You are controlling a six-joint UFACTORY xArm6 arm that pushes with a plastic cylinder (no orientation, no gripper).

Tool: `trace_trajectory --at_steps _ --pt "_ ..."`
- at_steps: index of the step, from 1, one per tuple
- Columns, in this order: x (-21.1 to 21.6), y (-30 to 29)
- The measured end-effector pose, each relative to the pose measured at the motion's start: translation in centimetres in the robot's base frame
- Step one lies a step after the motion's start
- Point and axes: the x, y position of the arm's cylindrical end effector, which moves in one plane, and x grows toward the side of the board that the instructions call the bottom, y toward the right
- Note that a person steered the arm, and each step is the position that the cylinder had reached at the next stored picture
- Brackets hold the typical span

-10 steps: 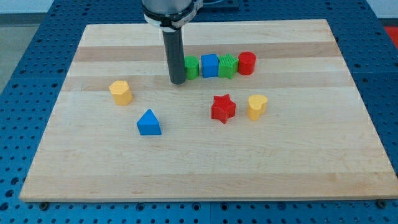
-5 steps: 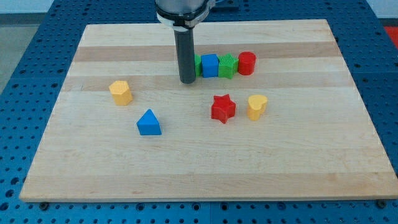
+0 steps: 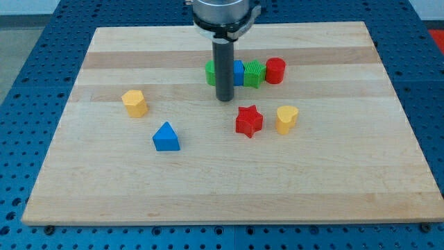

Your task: Slightly move the green circle into the blue cube

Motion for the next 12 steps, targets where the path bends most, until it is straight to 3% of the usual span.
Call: trace_trajectory --at_steps 12 --pt "-2.1 0.3"
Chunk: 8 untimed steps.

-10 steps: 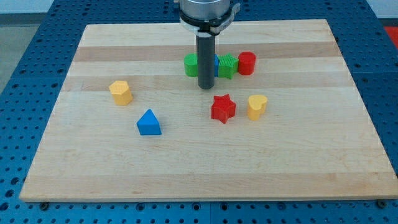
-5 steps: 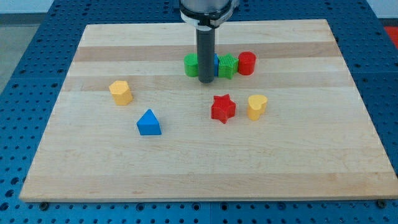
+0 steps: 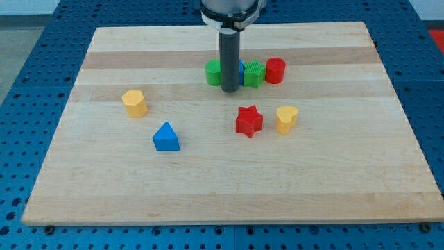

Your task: Slightly move the green circle into the blue cube

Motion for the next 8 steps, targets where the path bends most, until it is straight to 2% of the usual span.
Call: trace_trajectory --at_steps 2,4,6,8 --pt "0.4 -1.0" --pt "5.6 -1.8" --pt "5.8 -4.5" --pt "6.2 -9.8"
